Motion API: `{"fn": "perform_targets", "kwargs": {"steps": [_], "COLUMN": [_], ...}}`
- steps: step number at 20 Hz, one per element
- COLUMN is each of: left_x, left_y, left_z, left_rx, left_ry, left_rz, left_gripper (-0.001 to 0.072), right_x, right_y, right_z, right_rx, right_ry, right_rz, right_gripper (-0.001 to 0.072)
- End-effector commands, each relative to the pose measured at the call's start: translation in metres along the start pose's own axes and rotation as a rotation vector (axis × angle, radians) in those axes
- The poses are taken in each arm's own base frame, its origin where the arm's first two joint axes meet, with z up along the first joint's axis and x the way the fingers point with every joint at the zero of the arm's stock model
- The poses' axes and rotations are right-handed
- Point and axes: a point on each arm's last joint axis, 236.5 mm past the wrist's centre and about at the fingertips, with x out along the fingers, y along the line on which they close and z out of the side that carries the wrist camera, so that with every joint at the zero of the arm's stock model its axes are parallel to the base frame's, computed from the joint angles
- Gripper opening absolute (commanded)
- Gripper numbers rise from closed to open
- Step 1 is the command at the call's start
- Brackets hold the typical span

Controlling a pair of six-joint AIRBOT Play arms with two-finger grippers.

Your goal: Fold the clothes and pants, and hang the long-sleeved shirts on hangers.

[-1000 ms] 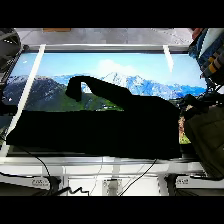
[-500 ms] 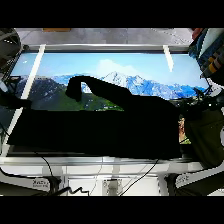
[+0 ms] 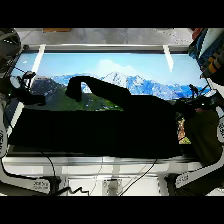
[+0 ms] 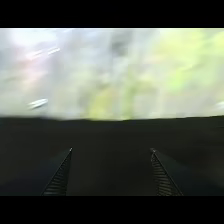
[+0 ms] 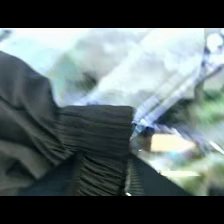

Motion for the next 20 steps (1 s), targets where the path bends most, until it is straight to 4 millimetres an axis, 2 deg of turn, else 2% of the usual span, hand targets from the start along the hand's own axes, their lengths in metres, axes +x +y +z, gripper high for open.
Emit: {"fn": "perform_targets", "kwargs": {"steps": [1, 3, 6, 10, 16, 20], "left_x": [-0.002, -0.002, 0.009, 0.048, 0.092, 0.102], "left_y": [-0.052, -0.076, -0.104, -0.136, -0.179, -0.19], "left_z": [0.021, 0.031, 0.04, 0.043, 0.086, 0.116], "left_rx": [-0.074, -0.131, -0.198, -0.2, -0.153, -0.148], "left_ry": [-0.069, -0.096, -0.097, -0.065, -0.223, -0.357], "left_rz": [-0.194, -0.307, -0.437, -0.476, -0.395, -0.335], "left_gripper": [0.0566, 0.0566, 0.0575, 0.058, 0.058, 0.0571], "right_x": [0.006, 0.003, -0.003, -0.011, -0.012, -0.012], "right_y": [0.015, 0.015, 0.017, 0.026, 0.028, 0.028], "right_z": [0.015, 0.019, 0.03, 0.048, 0.052, 0.052], "right_rx": [-0.062, -0.078, -0.075, -0.044, -0.034, -0.034], "right_ry": [-0.057, -0.078, -0.126, -0.206, -0.221, -0.22], "right_rz": [0.051, 0.047, 0.042, 0.07, 0.081, 0.081], "right_gripper": [0.0193, 0.0018, 0.0014, 0.0013, 0.0014, 0.0013]}}
